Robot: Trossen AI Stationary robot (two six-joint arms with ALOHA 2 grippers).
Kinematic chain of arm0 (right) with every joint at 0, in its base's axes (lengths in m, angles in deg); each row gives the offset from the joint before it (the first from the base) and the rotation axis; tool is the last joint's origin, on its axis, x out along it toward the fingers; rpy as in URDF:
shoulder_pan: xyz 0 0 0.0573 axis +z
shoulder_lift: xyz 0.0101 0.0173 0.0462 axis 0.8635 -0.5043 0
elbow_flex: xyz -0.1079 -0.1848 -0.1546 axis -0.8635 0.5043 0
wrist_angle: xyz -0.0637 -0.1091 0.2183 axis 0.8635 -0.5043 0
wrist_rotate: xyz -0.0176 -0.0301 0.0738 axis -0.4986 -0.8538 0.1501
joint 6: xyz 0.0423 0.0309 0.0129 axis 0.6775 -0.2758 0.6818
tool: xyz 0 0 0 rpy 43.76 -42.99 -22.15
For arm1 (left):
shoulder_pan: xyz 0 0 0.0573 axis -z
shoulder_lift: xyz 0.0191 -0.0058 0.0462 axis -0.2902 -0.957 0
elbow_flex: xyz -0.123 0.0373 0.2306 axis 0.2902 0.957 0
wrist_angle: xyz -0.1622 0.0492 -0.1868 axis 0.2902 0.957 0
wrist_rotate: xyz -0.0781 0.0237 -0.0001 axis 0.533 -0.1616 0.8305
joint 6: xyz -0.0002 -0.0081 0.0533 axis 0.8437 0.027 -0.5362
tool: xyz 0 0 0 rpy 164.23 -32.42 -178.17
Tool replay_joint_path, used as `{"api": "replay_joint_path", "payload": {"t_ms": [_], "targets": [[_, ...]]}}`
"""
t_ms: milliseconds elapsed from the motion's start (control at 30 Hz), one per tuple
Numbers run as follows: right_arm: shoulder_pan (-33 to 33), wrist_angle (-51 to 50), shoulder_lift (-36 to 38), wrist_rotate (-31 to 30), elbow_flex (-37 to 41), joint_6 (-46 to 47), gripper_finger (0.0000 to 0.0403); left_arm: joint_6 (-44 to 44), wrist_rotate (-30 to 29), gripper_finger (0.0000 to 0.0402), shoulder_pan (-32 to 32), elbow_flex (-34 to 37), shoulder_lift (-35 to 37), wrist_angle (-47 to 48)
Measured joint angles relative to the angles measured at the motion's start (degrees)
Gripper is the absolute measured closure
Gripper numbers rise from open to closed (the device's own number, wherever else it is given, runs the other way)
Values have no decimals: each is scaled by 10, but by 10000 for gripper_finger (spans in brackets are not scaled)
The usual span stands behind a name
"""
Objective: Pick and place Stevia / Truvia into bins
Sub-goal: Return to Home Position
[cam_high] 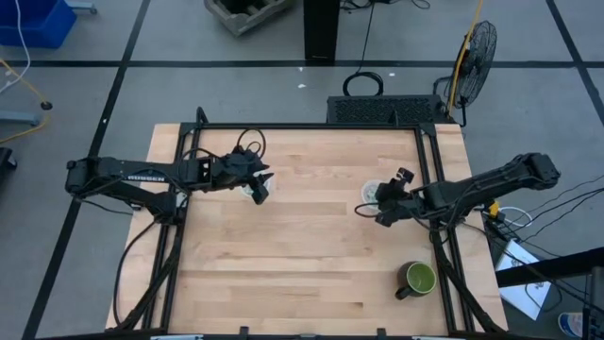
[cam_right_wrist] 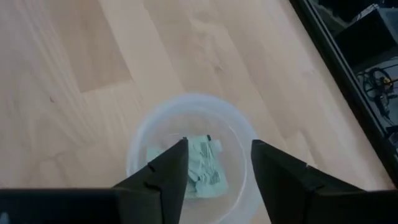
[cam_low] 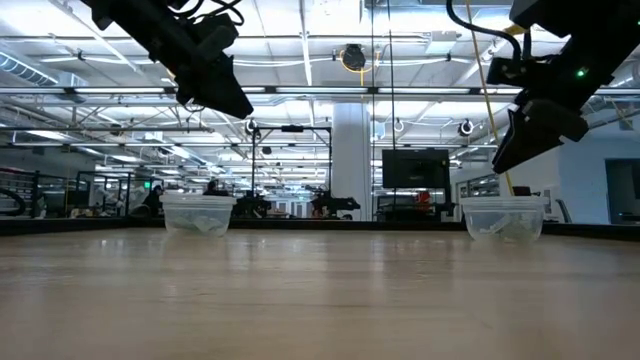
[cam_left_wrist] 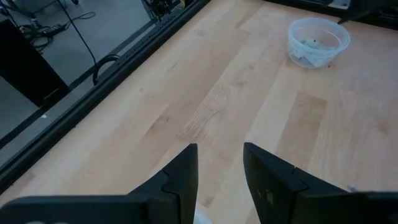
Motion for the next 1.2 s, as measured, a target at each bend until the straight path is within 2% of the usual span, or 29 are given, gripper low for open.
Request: {"api": "replay_joint_path", "payload": {"t_ms": [233,367,500,700,833,1033,1200], "targets": [[0,45,0,31,0,27,227,51,0,270,0,0,0,0],[0,75,4,53,0,-20,230,63,1,270,0,0,0,1],[0,55,38,62,0,-21,228,55,34,270,-5,1,33,58],[1,-41,160,93,0,6,230,98,46,270,-5,0,160,208],[1,-65,245,72,0,27,230,116,4,270,-4,0,269,298],[1,37,335,75,49,2,226,117,-70,270,-4,3,406,379],[1,207,384,127,149,-56,229,107,-37,270,-4,61,505,342]]}}
